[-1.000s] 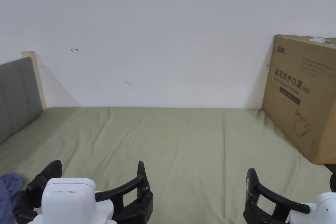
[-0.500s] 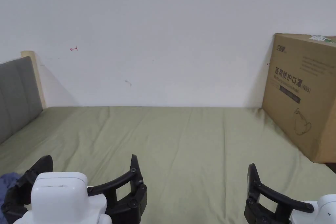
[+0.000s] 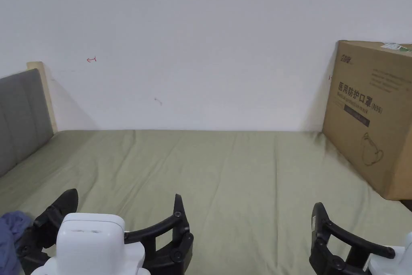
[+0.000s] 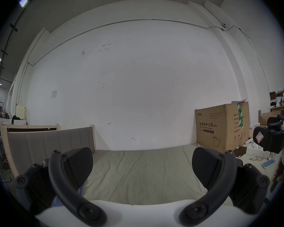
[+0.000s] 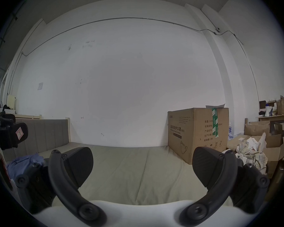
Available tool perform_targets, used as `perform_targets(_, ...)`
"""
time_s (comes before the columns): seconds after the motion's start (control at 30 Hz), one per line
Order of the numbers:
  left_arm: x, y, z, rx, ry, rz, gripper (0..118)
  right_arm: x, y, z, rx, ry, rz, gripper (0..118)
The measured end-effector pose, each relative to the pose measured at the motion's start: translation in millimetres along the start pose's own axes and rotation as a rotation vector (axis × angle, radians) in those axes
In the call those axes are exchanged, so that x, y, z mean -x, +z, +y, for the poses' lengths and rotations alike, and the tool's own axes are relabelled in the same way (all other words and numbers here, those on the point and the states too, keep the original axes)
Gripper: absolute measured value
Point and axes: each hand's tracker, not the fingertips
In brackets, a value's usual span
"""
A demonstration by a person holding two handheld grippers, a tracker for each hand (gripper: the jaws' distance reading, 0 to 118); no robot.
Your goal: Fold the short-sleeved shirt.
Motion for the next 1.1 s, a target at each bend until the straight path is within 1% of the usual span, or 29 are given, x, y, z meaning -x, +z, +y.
perform_targets(0.17, -1, -1, 0, 0.009, 0.01, -0.011, 117, 1, 1, -1, 0.0, 0.006, 0.009, 118)
perform_targets(0.2, -1, -1, 0, 0.013, 0.011, -0.013, 115, 1, 1, -1, 0.001, 0.004, 0.01, 118)
perform_targets(0.23, 0, -2, 0, 0.019, 0.011, -0.017, 109, 0, 1, -1, 0.001, 0.0, 0.011, 118)
perform_targets(0.27, 0, -2, 1, 0.025, 0.011, -0.023, 93, 0, 2, 0, 0.003, -0.003, 0.013, 118)
perform_targets(0.3, -2, -1, 2, 0.055, 0.011, -0.011, 71, -1, 3, 1, 0.01, -0.007, 0.02, 115)
perform_targets(0.33, -2, -1, 2, 0.066, 0.006, -0.014, 39, -2, 3, 1, 0.02, -0.015, 0.052, 107)
perform_targets(0.37, -2, -2, 1, 0.075, 0.008, -0.013, 9, -3, 4, 1, 0.021, -0.034, 0.096, 82)
perform_targets(0.4, -2, -4, 0, 0.091, 0.008, -0.003, 1, -5, 5, 2, 0.016, -0.04, 0.107, 68)
perform_targets(0.43, -2, -6, -1, 0.108, 0.0, 0.023, 1, -4, 6, 2, 0.002, -0.039, 0.08, 68)
perform_targets(0.47, 1, -5, -3, 0.102, 0.013, 0.017, 1, -2, 4, 3, 0.024, -0.002, 0.017, 23)
perform_targets(0.5, 6, -6, -5, 0.116, 0.048, -0.007, 1, -2, 2, 2, 0.03, -0.009, 0.005, 9)
perform_targets(0.53, 10, -8, -5, 0.15, 0.083, -0.075, 0, -6, 0, -1, 0.043, -0.066, 0.052, 9)
perform_targets(0.57, 10, -11, -6, 0.167, 0.08, -0.07, 0, -10, -2, -1, 0.065, -0.101, 0.084, 9)
perform_targets(0.63, 13, -12, -10, 0.178, 0.067, -0.068, 0, -10, -5, -3, 0.082, -0.083, 0.046, 8)
perform_targets(0.7, 19, -12, -12, 0.194, 0.079, -0.077, 0, -11, -5, -5, 0.082, -0.067, 0.054, 4)
perform_targets(0.77, 34, -6, -10, 0.211, 0.087, -0.038, 0, -3, -12, -6, 0.089, -0.05, 0.064, 1)
perform_targets(0.8, 44, -2, -10, 0.214, 0.081, -0.005, 0, 3, -16, -7, 0.097, -0.059, 0.096, 1)
perform_targets(0.87, 72, 12, -7, 0.21, 0.047, 0.082, 0, 26, -31, -9, 0.12, -0.067, 0.148, 1)
perform_targets(0.97, 126, 41, -5, 0.222, -0.01, 0.272, 0, 75, -48, -9, 0.154, -0.117, 0.298, 1)
perform_targets(1.03, 160, 63, -4, 0.229, -0.035, 0.393, 0, 112, -52, -6, 0.163, -0.134, 0.418, 1)
perform_targets(1.07, 174, 73, -4, 0.237, -0.047, 0.45, 0, 132, -51, -4, 0.167, -0.113, 0.458, 1)
perform_targets(1.1, 184, 80, -6, 0.247, -0.055, 0.495, 0, 150, -51, -2, 0.171, -0.084, 0.465, 1)
